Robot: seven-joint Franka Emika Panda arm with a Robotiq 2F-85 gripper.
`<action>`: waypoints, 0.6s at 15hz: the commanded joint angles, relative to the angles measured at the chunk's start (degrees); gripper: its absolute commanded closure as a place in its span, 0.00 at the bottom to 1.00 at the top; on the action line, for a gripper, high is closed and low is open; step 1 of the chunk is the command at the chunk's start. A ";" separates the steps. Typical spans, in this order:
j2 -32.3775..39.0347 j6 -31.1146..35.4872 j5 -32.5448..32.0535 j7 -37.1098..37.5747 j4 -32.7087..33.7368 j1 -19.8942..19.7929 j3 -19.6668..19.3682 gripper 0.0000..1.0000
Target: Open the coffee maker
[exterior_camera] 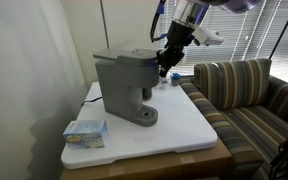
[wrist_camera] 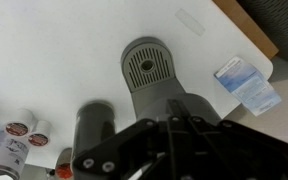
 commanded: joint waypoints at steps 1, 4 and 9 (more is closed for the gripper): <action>-3.29 5.32 -2.04 3.72 -4.81 0.57 0.20 1.00; -6.58 8.20 -5.81 9.14 -8.80 2.07 -1.12 1.00; -12.76 10.72 -17.27 21.36 -14.53 3.76 -3.85 1.00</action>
